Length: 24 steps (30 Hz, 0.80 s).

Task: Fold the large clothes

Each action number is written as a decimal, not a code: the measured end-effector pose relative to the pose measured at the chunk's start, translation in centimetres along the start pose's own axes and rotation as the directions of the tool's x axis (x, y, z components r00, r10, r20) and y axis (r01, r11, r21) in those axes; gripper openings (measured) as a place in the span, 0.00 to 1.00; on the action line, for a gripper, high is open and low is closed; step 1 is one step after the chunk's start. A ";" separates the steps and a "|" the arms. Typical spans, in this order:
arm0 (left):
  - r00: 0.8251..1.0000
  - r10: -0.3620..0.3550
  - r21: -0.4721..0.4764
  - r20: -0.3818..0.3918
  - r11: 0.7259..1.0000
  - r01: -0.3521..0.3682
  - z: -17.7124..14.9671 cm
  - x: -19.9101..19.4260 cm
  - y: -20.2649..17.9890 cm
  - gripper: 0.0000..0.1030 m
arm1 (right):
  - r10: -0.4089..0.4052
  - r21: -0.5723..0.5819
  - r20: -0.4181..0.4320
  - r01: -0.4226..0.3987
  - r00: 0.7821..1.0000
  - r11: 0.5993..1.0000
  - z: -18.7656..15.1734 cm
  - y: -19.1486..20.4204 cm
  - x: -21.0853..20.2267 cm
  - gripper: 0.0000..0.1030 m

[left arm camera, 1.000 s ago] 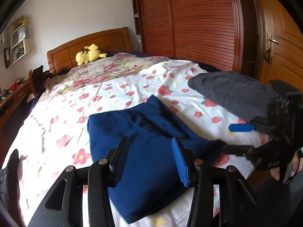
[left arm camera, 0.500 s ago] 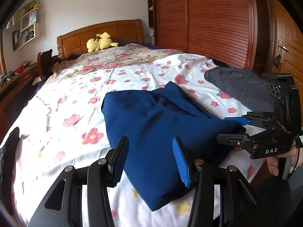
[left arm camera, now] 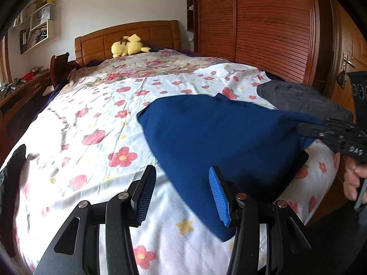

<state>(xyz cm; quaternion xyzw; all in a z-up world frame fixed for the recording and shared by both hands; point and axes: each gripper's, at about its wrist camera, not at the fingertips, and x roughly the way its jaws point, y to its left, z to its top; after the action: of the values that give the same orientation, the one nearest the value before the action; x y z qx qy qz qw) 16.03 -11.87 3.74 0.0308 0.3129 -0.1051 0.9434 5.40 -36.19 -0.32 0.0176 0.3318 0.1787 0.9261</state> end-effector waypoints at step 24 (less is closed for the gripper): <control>0.999 -0.039 -0.004 -0.019 0.999 0.039 3.8 8.5 3.7 0.53 | -0.101 0.203 -0.150 0.131 0.984 0.970 -5.0 -4.4 3.7 0.73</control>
<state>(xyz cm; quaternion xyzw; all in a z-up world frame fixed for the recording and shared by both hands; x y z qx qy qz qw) 25.70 -10.28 1.63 0.0238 0.3228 -0.1226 0.9382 6.40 -39.42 -7.12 0.0845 0.4127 0.0883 0.9026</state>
